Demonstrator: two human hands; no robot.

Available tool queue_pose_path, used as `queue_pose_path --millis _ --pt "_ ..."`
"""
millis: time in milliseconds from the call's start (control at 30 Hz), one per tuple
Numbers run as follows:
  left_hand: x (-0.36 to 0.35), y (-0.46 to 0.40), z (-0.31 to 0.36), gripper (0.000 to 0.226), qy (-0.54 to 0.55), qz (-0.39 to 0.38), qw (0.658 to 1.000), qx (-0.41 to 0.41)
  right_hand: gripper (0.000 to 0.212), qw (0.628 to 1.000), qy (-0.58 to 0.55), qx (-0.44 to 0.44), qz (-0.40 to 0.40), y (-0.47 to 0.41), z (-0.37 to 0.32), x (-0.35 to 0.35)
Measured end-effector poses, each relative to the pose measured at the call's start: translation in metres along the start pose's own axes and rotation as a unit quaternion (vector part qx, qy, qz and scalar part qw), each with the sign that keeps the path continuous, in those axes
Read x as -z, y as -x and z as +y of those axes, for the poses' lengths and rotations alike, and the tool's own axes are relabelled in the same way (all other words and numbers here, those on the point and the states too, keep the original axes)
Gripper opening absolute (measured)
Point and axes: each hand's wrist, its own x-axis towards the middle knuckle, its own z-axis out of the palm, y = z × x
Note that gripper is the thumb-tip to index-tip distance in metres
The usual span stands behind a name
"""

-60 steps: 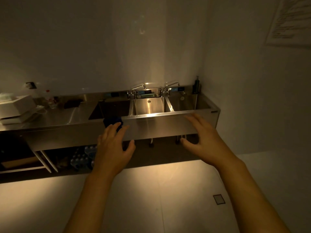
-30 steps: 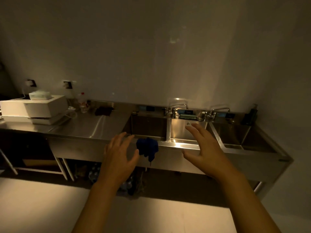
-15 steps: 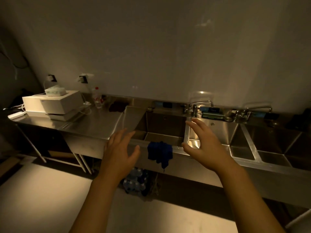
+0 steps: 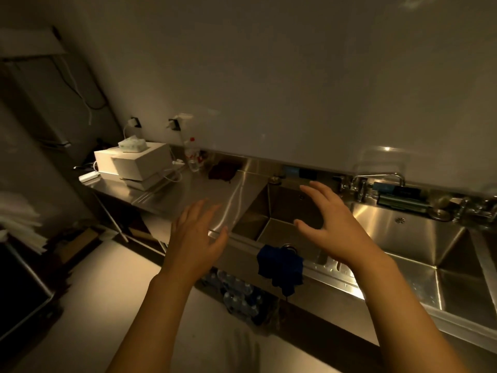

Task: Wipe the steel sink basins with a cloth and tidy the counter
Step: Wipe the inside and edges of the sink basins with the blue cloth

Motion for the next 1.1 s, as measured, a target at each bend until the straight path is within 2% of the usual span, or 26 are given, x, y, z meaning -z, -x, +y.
queue_pose_path --millis 333,667,800,1000,1100 --pt "-0.057 -0.082 -0.029 0.056 0.004 -0.013 1.0 -0.015 0.08 1.0 -0.002 -0.017 -0.025 -0.063 0.051 -0.027" --pt "-0.142 -0.198 -0.104 0.056 0.065 -0.118 0.991 -0.025 0.078 0.993 0.018 -0.104 -0.045 -0.147 0.096 -0.103" --pt "-0.177 -0.237 -0.136 0.064 0.085 -0.166 0.982 -0.033 0.078 0.988 0.022 -0.144 -0.051 -0.179 0.107 -0.14" --pt "-0.237 -0.255 -0.184 0.066 0.119 -0.234 0.964 -0.036 0.079 0.974 0.032 -0.215 -0.072 -0.184 0.126 -0.196" --pt "-0.268 -0.243 -0.203 0.068 0.123 -0.279 0.952 -0.03 0.08 0.958 0.025 -0.264 -0.11 -0.168 0.141 -0.224"
